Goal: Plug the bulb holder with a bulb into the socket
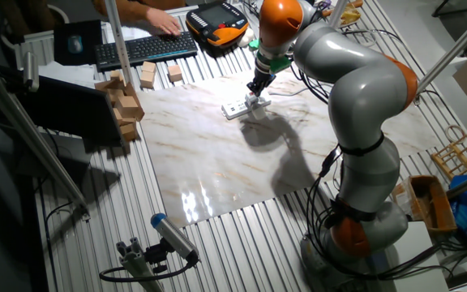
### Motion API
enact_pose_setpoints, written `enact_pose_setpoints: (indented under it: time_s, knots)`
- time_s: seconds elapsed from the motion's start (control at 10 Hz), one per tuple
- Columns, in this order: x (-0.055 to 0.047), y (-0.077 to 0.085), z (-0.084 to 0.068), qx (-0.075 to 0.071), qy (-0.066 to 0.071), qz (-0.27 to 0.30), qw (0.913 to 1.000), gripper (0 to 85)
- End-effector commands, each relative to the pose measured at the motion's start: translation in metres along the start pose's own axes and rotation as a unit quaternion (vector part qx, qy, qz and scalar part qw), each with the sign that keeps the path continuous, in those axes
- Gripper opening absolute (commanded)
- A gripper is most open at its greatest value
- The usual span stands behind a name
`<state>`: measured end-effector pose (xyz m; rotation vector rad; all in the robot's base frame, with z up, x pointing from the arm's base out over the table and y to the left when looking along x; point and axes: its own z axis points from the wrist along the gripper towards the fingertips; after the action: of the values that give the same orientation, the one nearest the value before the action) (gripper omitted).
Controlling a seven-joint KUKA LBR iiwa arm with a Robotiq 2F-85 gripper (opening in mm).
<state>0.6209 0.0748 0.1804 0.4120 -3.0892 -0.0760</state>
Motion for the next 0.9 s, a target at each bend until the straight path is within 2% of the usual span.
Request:
enact_pose_setpoints:
  time_s: [0.0, 0.2, 0.4, 0.8]
  knots:
    - [-0.0007, 0.0005, -0.0007, 0.002, 0.001, 0.0, 1.0, 0.0]
    - [-0.0003, 0.0037, -0.0023, 0.002, 0.007, 0.0, 1.0, 0.0]
    - [0.001, 0.0056, -0.0013, -0.005, 0.018, 0.003, 0.9998, 0.0]
    - [-0.0018, 0.0081, -0.0009, -0.002, 0.013, 0.011, 0.9999, 0.0]
